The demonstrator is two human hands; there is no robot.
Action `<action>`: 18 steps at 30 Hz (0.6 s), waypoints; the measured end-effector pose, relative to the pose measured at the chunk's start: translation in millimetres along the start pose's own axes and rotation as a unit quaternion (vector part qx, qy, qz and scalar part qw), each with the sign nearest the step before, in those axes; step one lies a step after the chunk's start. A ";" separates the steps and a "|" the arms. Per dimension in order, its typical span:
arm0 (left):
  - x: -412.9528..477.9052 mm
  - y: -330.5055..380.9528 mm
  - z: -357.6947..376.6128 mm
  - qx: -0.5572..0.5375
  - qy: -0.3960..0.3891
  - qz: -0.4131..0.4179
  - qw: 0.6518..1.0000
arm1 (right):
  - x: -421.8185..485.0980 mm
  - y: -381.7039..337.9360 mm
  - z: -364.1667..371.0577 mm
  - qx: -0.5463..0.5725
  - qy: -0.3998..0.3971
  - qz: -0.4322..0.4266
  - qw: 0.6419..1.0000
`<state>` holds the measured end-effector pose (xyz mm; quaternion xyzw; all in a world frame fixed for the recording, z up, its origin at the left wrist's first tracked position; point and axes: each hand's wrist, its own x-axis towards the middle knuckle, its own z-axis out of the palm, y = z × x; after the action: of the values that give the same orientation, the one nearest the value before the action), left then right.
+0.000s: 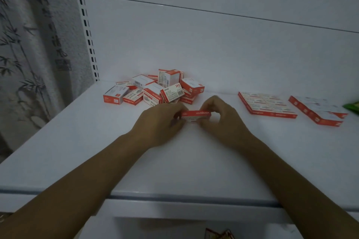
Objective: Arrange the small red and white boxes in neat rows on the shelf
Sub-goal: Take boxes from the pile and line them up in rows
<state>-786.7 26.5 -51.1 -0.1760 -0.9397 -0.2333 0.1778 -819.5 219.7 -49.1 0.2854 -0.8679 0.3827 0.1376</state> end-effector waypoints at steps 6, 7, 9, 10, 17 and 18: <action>0.3 -1.0 2.0 -0.025 0.008 0.007 1.000 | 0.7 6.5 3.0 -0.039 -0.019 0.016 0.999; -0.4 -1.0 2.5 -0.024 0.023 0.011 0.999 | 1.3 6.8 2.2 -0.026 -0.018 0.021 0.999; -2.3 -1.4 2.4 -0.016 0.051 0.030 0.998 | 2.0 4.3 0.8 0.020 -0.024 0.044 0.999; -3.3 -1.3 2.2 -0.010 0.054 0.046 0.997 | 1.9 1.4 0.5 0.059 -0.033 0.060 0.996; -7.8 9.3 -3.5 0.080 0.094 0.097 0.988 | 1.0 -13.5 0.9 0.190 -0.070 0.069 0.977; -8.4 9.4 -3.3 0.101 0.091 0.099 0.986 | 0.1 -12.7 2.2 0.174 -0.070 0.068 0.980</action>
<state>-774.6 30.5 -48.4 -0.2273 -0.9162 -0.1339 0.3017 -812.0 211.1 -43.0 0.2711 -0.8132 0.5150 -0.0016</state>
